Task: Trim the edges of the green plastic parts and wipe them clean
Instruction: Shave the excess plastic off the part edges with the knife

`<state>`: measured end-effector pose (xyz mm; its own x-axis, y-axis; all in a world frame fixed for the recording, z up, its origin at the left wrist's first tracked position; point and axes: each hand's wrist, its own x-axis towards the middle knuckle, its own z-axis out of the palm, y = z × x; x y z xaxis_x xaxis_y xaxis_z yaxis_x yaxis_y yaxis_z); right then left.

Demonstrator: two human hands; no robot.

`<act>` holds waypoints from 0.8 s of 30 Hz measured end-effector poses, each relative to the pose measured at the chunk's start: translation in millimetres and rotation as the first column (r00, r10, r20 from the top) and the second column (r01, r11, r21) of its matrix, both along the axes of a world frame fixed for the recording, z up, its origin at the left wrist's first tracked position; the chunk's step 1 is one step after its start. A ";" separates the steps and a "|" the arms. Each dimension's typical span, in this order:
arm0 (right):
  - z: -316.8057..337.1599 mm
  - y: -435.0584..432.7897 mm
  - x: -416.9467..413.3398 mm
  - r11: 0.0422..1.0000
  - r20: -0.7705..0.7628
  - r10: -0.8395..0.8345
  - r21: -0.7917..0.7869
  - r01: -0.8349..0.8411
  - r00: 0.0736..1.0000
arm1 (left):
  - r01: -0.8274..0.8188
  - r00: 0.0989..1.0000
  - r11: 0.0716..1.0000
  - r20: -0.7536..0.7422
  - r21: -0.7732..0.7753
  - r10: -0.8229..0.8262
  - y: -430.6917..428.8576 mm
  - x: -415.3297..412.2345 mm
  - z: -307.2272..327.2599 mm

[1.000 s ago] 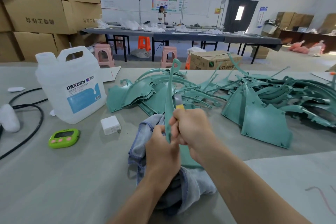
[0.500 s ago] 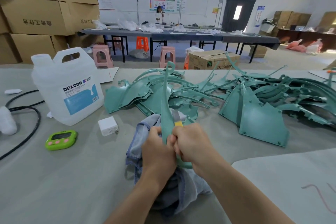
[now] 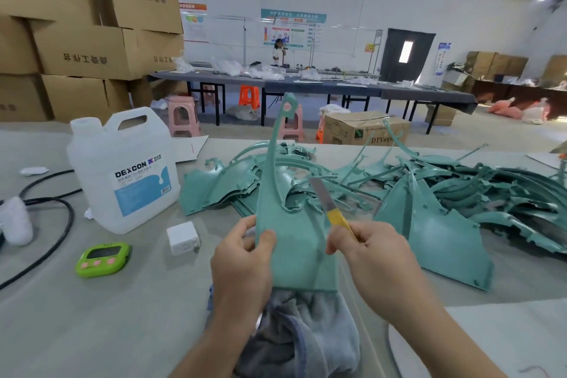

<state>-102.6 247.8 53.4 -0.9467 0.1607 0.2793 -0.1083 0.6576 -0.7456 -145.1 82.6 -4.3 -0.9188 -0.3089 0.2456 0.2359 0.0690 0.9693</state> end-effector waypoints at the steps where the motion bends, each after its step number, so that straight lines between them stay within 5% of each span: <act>1: 3.0 0.4 -1.6 0.998 0.019 0.058 0.028 -0.059 0.998 | 0.004 1.000 1.000 0.009 0.021 -0.004 -1.9 -1.1 1.4; 8: 11.3 -1.0 -28.3 0.941 0.182 0.163 0.265 -0.208 0.970 | 0.296 0.932 0.876 0.085 0.380 -0.352 1.7 5.7 10.3; 13: 0.1 8.8 -33.7 0.991 0.238 0.068 -0.131 -0.037 0.969 | 0.421 0.799 0.699 0.127 0.578 -0.587 -2.9 0.0 -2.5; 15: -6.5 9.2 -36.2 0.935 0.178 0.022 -0.351 0.043 0.984 | 0.448 0.764 0.560 0.027 0.697 -0.644 -7.1 -0.1 -1.3; 17: -12.4 5.1 -38.7 0.855 0.092 -0.076 -0.507 0.112 0.993 | 0.575 0.689 0.506 -0.047 0.643 -0.723 -9.2 1.7 1.3; 20: -24.0 -9.0 -35.6 0.822 0.019 -0.070 -0.566 0.068 0.997 | 0.553 0.746 0.618 0.000 0.558 -0.666 -2.2 2.5 -6.1; 24: -39.6 -11.9 -26.9 0.817 0.052 -0.026 -0.574 0.051 0.998 | 0.159 0.972 0.908 0.098 0.389 -0.212 0.3 1.9 -3.7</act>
<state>-129.6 235.9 13.9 -0.9446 0.3164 0.0869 -0.0542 0.1106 -0.9924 -143.3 82.9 -8.0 -0.9846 -0.1741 0.0150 0.0742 -0.3387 0.9380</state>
